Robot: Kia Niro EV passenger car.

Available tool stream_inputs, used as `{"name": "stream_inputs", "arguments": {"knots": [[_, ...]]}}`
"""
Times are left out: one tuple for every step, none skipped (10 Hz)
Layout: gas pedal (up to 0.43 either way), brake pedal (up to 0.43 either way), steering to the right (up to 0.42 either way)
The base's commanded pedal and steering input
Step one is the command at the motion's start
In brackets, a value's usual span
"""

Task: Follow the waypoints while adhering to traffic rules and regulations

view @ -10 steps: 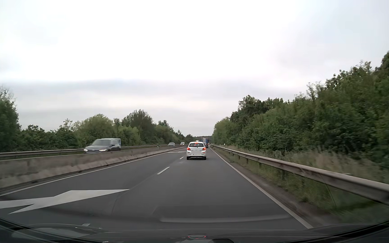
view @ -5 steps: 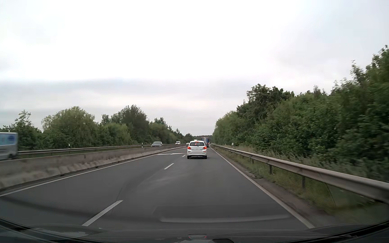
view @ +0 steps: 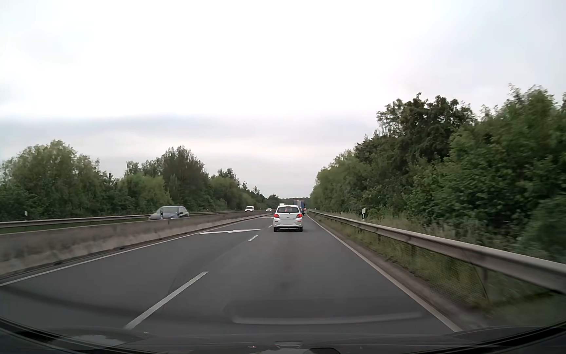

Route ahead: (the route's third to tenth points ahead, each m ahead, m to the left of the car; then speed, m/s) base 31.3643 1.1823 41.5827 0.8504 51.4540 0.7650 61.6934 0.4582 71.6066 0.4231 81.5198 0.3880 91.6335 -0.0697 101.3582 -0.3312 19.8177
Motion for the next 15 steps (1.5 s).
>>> {"name": "stream_inputs", "arguments": {"knots": [[0.000,0.000,0.000],[0.000,0.000,0.000],[0.000,0.000,0.000],[0.000,0.000,0.000],[0.000,0.000,0.000],[0.000,0.000,0.000],[0.000,0.000,0.000],[0.000,0.000,0.000],[0.000,0.000,0.000],[0.000,0.000,0.000],[0.000,0.000,0.000],[0.000,0.000,0.000],[0.000,0.000,0.000],[0.000,0.000,0.000],[0.000,0.000,0.000]]}}
